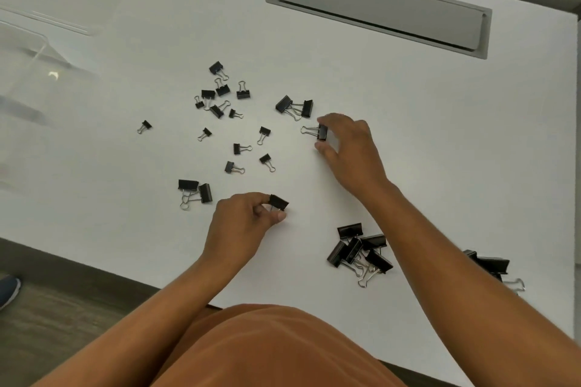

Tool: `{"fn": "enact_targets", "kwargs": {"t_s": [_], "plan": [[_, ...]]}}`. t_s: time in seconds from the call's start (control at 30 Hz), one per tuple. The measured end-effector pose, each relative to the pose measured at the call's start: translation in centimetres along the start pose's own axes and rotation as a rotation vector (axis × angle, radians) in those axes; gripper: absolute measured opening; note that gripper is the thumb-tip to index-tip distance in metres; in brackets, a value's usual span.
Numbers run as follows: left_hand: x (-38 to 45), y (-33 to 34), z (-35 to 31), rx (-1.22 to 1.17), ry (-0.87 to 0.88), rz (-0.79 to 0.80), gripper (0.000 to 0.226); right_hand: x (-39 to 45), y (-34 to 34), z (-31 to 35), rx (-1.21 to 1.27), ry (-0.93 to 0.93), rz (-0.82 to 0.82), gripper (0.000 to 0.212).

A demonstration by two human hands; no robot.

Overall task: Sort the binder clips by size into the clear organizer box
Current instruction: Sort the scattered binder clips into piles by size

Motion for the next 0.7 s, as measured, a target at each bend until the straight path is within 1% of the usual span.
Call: {"fn": "enact_targets", "kwargs": {"t_s": [0.03,0.1,0.13,0.23,0.3,0.33,0.4,0.47,0.5,0.6,0.63,0.7], "plan": [[-0.2,0.0,0.4,0.021,-0.02,-0.01,0.022,0.3,0.4,-0.2,-0.018,-0.015,0.006,0.038],[-0.4,-0.2,1.2,0.138,-0.023,-0.047,0.032,0.5,0.7,-0.7,-0.021,-0.035,-0.019,0.032],[-0.4,-0.2,1.4,0.202,-0.008,-0.065,0.032,0.5,0.7,-0.7,0.001,-0.034,-0.033,0.029],[-0.5,-0.1,1.5,0.317,0.065,-0.097,0.024,-0.4,-0.4,-0.1,0.139,0.011,-0.06,0.029],[-0.7,0.0,1.8,0.295,0.067,-0.102,0.019,-2.1,-1.3,1.2,0.295,0.086,0.005,0.031],[-0.8,0.1,2.0,0.232,0.046,-0.104,0.016,-3.1,-1.6,2.0,0.365,0.103,0.075,0.033],[-0.9,0.0,2.5,0.024,-0.03,-0.089,0.01,-5.4,-1.5,3.4,0.454,0.077,0.246,0.039],[-0.9,-0.1,2.7,-0.178,-0.126,-0.005,0.009,-7.2,-1.0,4.4,0.5,0.041,0.405,0.047],[-0.9,0.0,2.7,-0.273,-0.168,0.07,0.011,-7.8,-0.7,4.6,0.498,0.026,0.462,0.05],[-1.3,0.3,2.2,-0.573,-0.268,0.36,0.022,-8.6,0.0,5.1,0.435,-0.077,0.532,0.055],[-1.5,0.3,2.0,-0.627,-0.286,0.435,0.025,-8.7,0.2,5.3,0.418,-0.111,0.542,0.055],[-1.7,0.2,1.9,-0.665,-0.296,0.515,0.029,-8.7,0.2,5.7,0.388,-0.156,0.551,0.057]]}}
Point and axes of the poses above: each hand's wrist, its own x-axis towards the middle knuckle, its own y-axis out of the palm, z = x × y, the point moved 4 cm from there along x, towards the middle knuckle, and after that the axes turned 4 degrees about x, right-handed, at the moved point
